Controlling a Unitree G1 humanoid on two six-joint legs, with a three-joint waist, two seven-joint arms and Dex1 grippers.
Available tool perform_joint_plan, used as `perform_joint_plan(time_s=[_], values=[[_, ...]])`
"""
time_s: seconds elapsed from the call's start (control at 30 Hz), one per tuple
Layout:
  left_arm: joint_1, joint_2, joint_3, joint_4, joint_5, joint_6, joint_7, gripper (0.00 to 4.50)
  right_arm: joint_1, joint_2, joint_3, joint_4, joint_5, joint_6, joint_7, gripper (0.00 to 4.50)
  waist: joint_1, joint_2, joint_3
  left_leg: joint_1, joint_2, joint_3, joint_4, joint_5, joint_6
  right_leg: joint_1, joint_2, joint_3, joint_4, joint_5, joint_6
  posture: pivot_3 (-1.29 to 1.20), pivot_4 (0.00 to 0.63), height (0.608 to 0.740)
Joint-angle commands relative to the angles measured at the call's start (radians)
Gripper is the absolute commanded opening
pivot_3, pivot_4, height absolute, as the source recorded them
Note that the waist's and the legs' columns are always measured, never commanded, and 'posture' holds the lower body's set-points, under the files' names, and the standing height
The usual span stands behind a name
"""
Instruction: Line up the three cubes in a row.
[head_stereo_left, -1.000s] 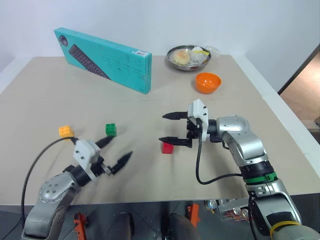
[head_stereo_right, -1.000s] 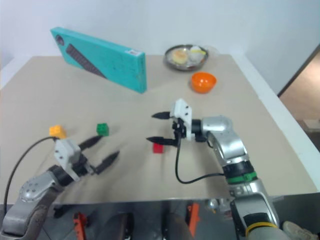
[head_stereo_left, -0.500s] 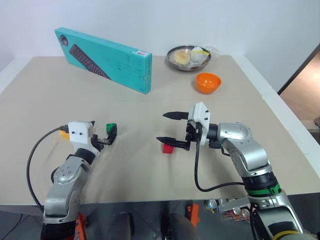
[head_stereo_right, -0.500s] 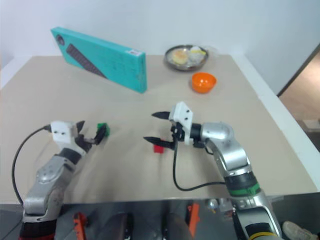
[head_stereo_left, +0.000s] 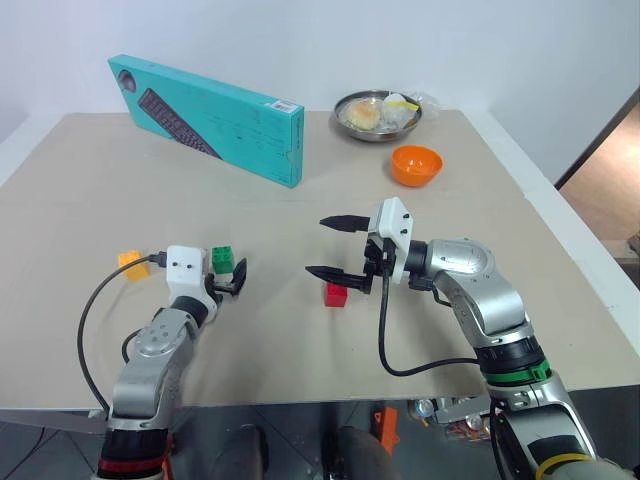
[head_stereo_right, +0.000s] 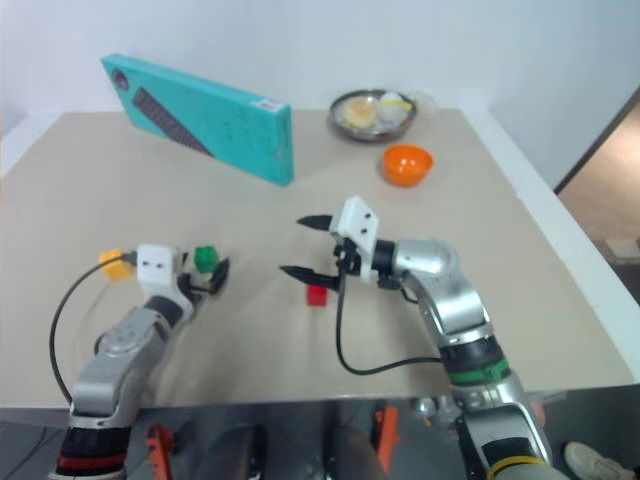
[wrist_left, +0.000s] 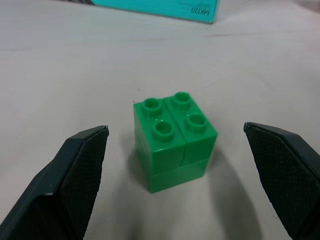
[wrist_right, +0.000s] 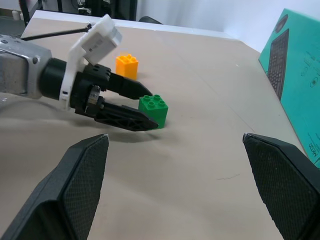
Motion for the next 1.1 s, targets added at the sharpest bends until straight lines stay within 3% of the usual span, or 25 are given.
perform_joint_plan(time_s=[0.03, 0.27, 0.53, 0.73, 0.9, 1.1], values=[[-0.034, 0.008, 0.020, 0.017, -0.001, 0.004, -0.004, 3.95, -0.019, -0.002, -0.006, -0.005, -0.004, -0.027, 0.001, 4.50, 0.000, 0.000, 0.000, 0.000, 0.000, 0.000, 0.000, 0.000, 0.000, 0.000, 0.000, 0.000, 0.000, 0.000, 0.000, 0.00, 0.150, 0.740], [-0.055, 0.025, 0.025, 0.041, 0.009, -0.009, -0.020, 1.63, -0.015, -0.002, -0.007, -0.002, -0.015, -0.033, -0.003, 4.50, 0.000, 0.000, 0.000, -0.001, 0.000, 0.000, 0.000, 0.000, 0.000, 0.000, 0.000, -0.001, 0.000, 0.000, 0.000, 0.00, 0.150, 0.740], [-0.028, 0.132, 0.004, 0.035, -0.004, -0.049, -0.187, 1.63, -0.015, -0.009, -0.011, 0.006, -0.021, -0.040, -0.001, 4.50, 0.000, 0.000, 0.000, -0.001, 0.000, 0.000, 0.000, 0.000, 0.000, -0.001, 0.000, -0.001, 0.000, 0.000, 0.000, 0.00, 0.150, 0.740], [-0.024, 0.287, -0.068, 0.033, -0.099, -0.194, -0.602, 1.63, 0.005, -0.043, -0.017, -0.020, 0.000, -0.024, 0.030, 4.50, 0.000, 0.000, 0.000, -0.004, 0.000, 0.001, 0.000, 0.000, 0.000, -0.004, 0.000, -0.001, 0.000, 0.000, -0.001, 0.00, 0.150, 0.740], [-0.130, 0.345, -0.138, 0.144, -0.114, -0.265, -0.841, 1.63, 0.032, -0.073, -0.021, -0.038, 0.001, -0.022, 0.045, 4.50, 0.001, 0.000, 0.000, -0.005, 0.000, 0.002, 0.000, 0.000, 0.000, -0.004, -0.001, -0.002, 0.000, 0.000, -0.001, 0.00, 0.150, 0.740], [-0.267, 0.336, -0.216, 0.309, -0.084, -0.324, -1.003, 1.63, 0.057, -0.088, -0.027, -0.066, -0.003, -0.017, 0.029, 4.50, -0.002, 0.000, 0.000, -0.005, 0.000, 0.003, 0.001, 0.000, 0.000, -0.004, 0.001, -0.001, 0.000, 0.000, -0.001, 0.00, 0.150, 0.740]])
